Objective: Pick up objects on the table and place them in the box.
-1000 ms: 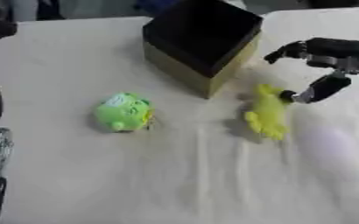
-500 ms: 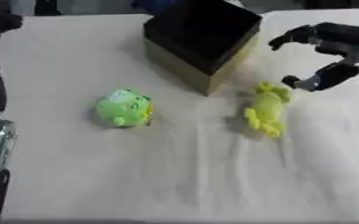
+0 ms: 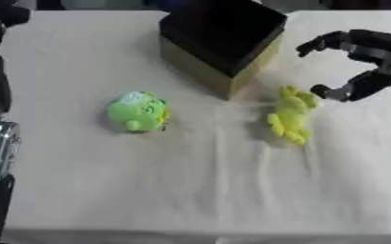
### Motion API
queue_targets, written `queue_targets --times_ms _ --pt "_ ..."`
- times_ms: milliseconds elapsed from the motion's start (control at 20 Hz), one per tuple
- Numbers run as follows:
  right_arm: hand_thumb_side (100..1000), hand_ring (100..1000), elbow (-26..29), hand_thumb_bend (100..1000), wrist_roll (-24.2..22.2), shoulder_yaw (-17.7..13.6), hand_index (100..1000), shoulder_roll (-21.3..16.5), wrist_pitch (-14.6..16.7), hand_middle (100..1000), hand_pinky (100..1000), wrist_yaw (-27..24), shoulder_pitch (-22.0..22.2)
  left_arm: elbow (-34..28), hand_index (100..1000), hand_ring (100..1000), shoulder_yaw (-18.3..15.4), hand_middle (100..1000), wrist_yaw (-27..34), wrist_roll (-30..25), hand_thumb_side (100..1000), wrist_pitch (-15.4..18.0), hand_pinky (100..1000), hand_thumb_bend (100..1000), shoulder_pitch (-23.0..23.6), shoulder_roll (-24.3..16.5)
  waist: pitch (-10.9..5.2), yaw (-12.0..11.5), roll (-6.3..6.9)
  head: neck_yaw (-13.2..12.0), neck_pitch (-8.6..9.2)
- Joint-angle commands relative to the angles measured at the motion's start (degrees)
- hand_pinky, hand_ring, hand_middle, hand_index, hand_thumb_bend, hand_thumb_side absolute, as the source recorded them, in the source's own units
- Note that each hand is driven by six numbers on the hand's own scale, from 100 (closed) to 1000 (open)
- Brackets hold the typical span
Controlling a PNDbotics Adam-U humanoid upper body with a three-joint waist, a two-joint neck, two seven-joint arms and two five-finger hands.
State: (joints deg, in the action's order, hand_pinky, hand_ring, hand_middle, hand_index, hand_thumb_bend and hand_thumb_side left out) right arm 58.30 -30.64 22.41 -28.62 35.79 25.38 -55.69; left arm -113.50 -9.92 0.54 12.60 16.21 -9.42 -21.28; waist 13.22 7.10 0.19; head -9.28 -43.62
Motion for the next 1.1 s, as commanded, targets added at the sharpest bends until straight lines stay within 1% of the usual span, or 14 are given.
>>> queue_targets --times_ms 50,250,350,500,600,650,750,1100 --pt "414 914 0.27 268 -7.49 -0.21 965 -1.41 8.61 830 887 1.84 -0.34 -1.1 695 640 -0.36 638 -0.13 0.0 780 0.1 704 100 -0.25 -1.68 -0.86 -0.12 0.31 0.16 0.63" --pt "412 917 0.51 281 -5.8 -0.37 965 -1.18 8.86 834 887 4.43 0.18 -1.1 694 640 -0.31 638 -0.22 -0.04 780 0.28 704 100 -0.43 -1.53 -0.08 -0.12 0.98 0.19 2.87" --pt "407 921 0.67 292 -5.18 -0.22 965 -1.03 9.13 838 887 5.73 0.13 -1.1 694 640 -0.3 638 -0.28 -0.07 780 0.34 704 100 -0.52 -1.42 0.34 -0.17 1.35 0.39 3.7" --pt "400 925 0.36 303 -4.81 0.14 967 -0.96 9.65 842 890 7.38 0.08 -1.1 693 639 -0.3 638 -0.38 -0.11 781 0.42 704 100 -0.65 -1.24 0.92 -0.29 1.81 0.75 4.42" --pt "385 929 -0.11 319 -5.05 0.3 970 -1.08 9.96 846 891 8.24 0.1 -1.1 693 639 -0.3 638 -0.46 -0.15 781 0.41 704 100 -0.65 -1.12 1.22 -0.31 2.0 0.9 4.49" --pt "395 930 -0.4 310 -5.35 0.39 970 -1.15 10.12 848 892 8.64 0.09 -1.1 693 639 -0.31 638 -0.49 -0.16 781 0.41 704 100 -0.66 -1.08 1.33 -0.29 2.05 0.96 4.43" --pt "383 930 -0.98 313 -6.08 0.5 971 -1.19 10.37 848 893 9.18 0.05 -1.1 693 639 -0.3 638 -0.54 -0.18 781 0.4 704 100 -0.67 -1.04 1.46 -0.24 2.1 1.01 4.2" --pt "364 931 -1.78 310 -8.14 1.24 969 0.13 11.3 847 893 8.75 -0.9 -1.1 693 640 -0.22 638 -0.58 -0.44 781 0.22 704 100 -0.68 -0.94 1.5 -0.31 2.11 1.13 3.59"
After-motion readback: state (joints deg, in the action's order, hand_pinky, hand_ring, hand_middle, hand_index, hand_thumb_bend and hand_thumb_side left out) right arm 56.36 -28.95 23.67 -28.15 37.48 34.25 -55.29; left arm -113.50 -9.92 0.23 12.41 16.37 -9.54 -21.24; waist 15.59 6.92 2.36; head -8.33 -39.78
